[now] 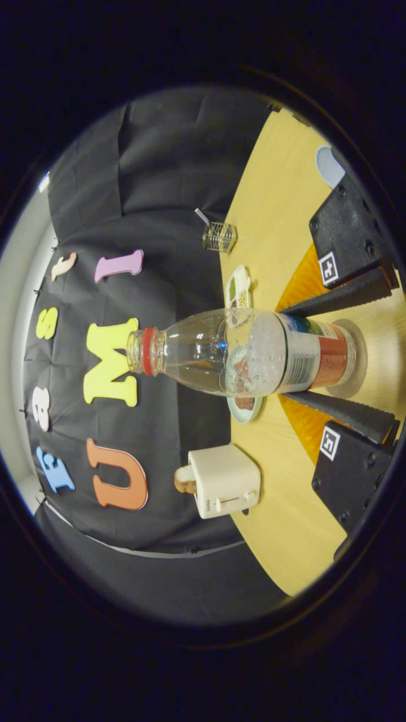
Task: Take the bottle from table, then pour the juice into the cup, finally place the bottle on the coaster
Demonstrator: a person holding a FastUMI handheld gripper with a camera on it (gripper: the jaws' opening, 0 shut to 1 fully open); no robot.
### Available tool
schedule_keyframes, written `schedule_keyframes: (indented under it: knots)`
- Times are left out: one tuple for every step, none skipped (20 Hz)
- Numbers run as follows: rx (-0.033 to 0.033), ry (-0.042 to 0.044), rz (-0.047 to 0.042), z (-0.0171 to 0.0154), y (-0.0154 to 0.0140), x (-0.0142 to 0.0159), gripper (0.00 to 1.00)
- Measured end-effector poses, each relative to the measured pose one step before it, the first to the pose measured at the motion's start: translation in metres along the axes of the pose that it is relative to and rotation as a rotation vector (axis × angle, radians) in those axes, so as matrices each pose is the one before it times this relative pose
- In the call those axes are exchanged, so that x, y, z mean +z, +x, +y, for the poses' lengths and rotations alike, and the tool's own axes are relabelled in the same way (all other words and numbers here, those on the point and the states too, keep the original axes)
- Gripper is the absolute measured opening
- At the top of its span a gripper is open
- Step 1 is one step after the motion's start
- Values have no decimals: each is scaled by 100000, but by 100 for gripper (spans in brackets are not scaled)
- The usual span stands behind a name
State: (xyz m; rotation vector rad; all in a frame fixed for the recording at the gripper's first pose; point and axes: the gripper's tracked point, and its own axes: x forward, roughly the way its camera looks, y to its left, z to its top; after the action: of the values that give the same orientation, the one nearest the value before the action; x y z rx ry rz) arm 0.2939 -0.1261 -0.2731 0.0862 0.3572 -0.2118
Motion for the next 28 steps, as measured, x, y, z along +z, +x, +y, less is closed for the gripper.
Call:
schedule_keyframes:
  knots:
    - [-658, -412, 921, -164, 105, -352, 76]
    - [-486, -546, 756, -126, -34, -358, 77]
    - [-226, -452, 733, 27, -26, -119, 77]
    - [8, -591, 180, 72, 24, -62, 78]
    - [-378, -248, 730, -84, 15, -40, 80]
    - [-110, -213, 861, -51, 52, -261, 80]
    - [192, 113, 339, 61, 12, 56, 81]
    - [373, 203, -30, 26, -207, 84, 81]
    - [-58, 271, -793, -4, -243, 198, 83]
    - [-140, 282, -473, -105, -156, 167, 86]
    - [366, 250, -579, -6, -352, 261, 94]
    - [-180, 332, -477, -35, -288, 220, 100]
    - [168, 438, -1134, -90, -430, 626, 100]
    - [-53, 347, -1061, 36, -462, 363, 100]
    - [12, 160, -1350, -30, -754, 630, 100]
    - [-141, 116, -1281, -83, -812, 556, 100]
    - [300, 215, -1396, 14, -1030, 768, 100]
    - [733, 241, -1163, 163, -1127, 661, 100]
    - [872, 408, -1566, 207, -1489, 932, 100]
    - [494, 243, -1925, 145, -1833, 1090, 100]
    - [775, 6, -2006, 261, -1855, 1382, 100]
    - [1124, -199, -2341, 380, -2012, 1574, 100]
    - [1337, -384, -2255, 443, -2100, 1830, 100]
    - [1349, -433, -3305, 517, -2463, 2345, 100]
    - [1174, -180, -2803, 394, -1895, 2046, 100]
    - [1378, -183, -3728, 512, -2110, 2316, 100]
    - [978, -569, -1552, 220, -1572, 1408, 100]
    - [608, -173, -2983, 89, -1657, 1631, 100]
